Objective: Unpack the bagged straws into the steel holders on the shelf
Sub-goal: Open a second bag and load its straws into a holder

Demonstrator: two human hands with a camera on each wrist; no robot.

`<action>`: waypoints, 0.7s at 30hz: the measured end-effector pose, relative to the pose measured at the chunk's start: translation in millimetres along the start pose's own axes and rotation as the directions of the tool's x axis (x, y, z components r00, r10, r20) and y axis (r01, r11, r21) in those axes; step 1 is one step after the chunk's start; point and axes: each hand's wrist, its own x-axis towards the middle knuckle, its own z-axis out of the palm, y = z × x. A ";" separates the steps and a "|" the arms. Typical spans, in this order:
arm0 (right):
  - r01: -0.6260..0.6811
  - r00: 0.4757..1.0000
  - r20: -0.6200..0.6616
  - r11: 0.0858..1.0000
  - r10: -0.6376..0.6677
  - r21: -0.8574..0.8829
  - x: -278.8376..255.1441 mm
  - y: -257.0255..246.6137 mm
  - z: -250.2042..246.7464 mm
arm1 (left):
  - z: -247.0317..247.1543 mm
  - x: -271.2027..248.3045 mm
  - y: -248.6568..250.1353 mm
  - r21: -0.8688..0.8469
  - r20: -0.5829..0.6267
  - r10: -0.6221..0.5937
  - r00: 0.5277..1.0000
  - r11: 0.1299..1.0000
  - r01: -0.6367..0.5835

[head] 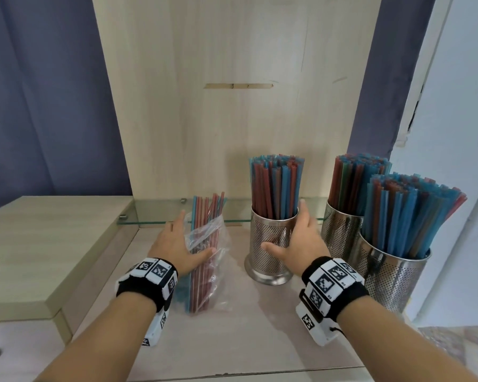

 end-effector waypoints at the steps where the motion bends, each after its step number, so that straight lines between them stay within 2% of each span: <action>1: 0.045 0.992 -0.115 0.998 -0.049 -0.039 -4.3 -4.6 -0.1 | -0.4 -0.5 0.3 -0.019 0.007 0.007 1.000 1.000 -0.007; 2: 0.139 0.958 -0.242 0.988 -0.152 -0.070 -10.0 -10.6 -0.8 | -0.4 -0.8 0.2 -0.042 0.014 0.013 1.000 0.999 -0.013; 3: 0.268 0.897 -0.340 0.959 -0.284 -0.094 -16.8 -18.8 -2.4 | -0.7 -1.1 0.3 -0.063 0.022 0.018 1.000 0.998 -0.017; 4: 0.403 0.830 -0.383 0.910 -0.407 -0.093 -23.9 -29.0 -4.6 | -1.3 -1.5 0.6 -0.078 0.028 0.026 0.999 0.997 -0.023; 5: 0.513 0.787 -0.353 0.855 -0.506 -0.082 -29.4 -38.1 -5.9 | -2.5 -1.6 1.6 -0.090 0.034 0.036 0.999 0.995 -0.032; 6: 0.589 0.768 -0.264 0.805 -0.584 -0.068 -33.7 -47.0 -6.5 | -4.4 -2.4 3.4 -0.101 0.032 0.052 0.998 0.994 -0.048; 8: 0.639 0.766 -0.064 0.769 -0.639 -0.026 -36.7 -59.2 -3.0 | -9.5 -5.7 8.5 -0.131 -0.018 0.086 0.996 0.988 -0.088; 10: 0.556 0.828 0.037 0.827 -0.560 0.079 -34.5 -66.5 1.5 | -15.4 -11.9 13.8 -0.189 -0.149 0.110 0.983 0.972 -0.137; 12: 0.364 0.920 0.085 0.914 -0.383 0.179 -29.6 -72.9 5.9 | -20.4 -18.3 16.4 -0.271 -0.290 0.104 0.951 0.944 -0.186; 13: 0.258 0.948 0.126 0.937 -0.293 0.237 -26.9 -76.4 8.0 | -21.7 -20.3 16.4 -0.307 -0.331 0.105 0.938 0.928 -0.212; 14: 0.168 0.959 0.169 0.938 -0.227 0.304 -24.4 -80.2 10.5 | -22.9 -21.6 16.3 -0.340 -0.351 0.113 0.929 0.910 -0.239; 16: 0.070 0.960 0.215 0.897 -0.180 0.436 -19.0 -90.0 14.1 | -24.1 -23.1 16.4 -0.396 -0.342 0.124 0.931 0.880 -0.263; 18: 0.058 0.961 0.206 0.859 -0.186 0.509 -14.0 -101.7 15.4 | -25.4 -22.9 17.9 -0.429 -0.302 0.117 0.946 0.869 -0.244; 21: 0.115 0.958 0.163 0.837 -0.236 0.535 -5.2 -117.3 14.7 | -22.4 -21.3 16.2 -0.459 -0.255 0.127 0.959 0.857 -0.236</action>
